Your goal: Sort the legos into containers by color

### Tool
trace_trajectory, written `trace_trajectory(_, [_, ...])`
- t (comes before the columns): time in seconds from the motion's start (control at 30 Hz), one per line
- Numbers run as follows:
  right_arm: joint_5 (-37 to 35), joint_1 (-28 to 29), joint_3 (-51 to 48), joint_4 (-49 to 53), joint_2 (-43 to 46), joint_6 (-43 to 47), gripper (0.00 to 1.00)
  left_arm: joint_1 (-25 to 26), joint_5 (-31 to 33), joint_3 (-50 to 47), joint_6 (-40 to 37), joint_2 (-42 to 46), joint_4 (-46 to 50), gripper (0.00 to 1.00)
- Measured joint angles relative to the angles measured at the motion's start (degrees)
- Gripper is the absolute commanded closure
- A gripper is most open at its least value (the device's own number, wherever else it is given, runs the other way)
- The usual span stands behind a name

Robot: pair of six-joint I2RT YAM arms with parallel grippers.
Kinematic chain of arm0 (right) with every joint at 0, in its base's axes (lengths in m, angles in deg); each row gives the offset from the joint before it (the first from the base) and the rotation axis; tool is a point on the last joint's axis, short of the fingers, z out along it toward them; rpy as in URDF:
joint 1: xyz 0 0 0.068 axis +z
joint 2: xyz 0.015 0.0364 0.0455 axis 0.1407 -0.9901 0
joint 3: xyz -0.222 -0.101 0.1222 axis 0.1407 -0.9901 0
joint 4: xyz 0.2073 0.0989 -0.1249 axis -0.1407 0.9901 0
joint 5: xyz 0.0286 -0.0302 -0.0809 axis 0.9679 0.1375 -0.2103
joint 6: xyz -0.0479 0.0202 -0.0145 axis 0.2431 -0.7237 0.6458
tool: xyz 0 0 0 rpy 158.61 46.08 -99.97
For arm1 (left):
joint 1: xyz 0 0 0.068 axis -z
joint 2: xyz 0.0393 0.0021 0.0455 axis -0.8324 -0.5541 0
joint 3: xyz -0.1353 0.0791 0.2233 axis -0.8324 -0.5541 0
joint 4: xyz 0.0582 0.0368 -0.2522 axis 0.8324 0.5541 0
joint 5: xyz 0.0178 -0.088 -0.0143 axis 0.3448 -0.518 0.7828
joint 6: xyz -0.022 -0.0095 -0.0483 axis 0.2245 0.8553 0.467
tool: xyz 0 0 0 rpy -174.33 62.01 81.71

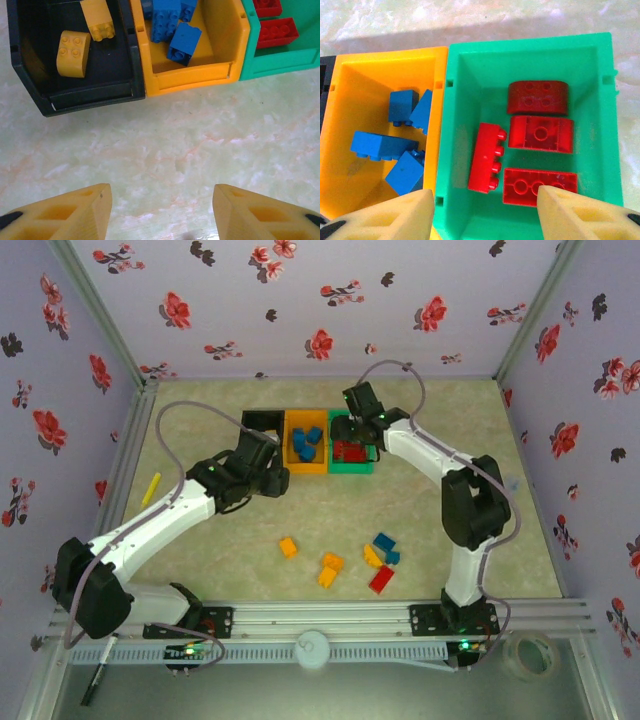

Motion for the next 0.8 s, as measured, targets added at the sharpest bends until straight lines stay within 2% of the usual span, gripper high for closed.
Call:
trace_trajectory(0.27, [-0.4, 0.0, -4.9, -0.1, 5.8, 0.0, 0.42, 2.2, 0.0, 0.0, 0.2, -0.1, 0.0, 0.44])
trace_trajectory(0.47, [-1.6, 0.0, -8.4, -0.1, 8.9, 0.1, 0.42, 5.8, 0.4, -0.1, 0.4, -2.0, 0.0, 0.45])
trace_trajectory(0.8, [-2.7, -2.3, -15.1, -0.1, 12.9, 0.5, 0.42, 17.0, 1.7, -3.4, 4.3, -2.2, -0.1, 0.46])
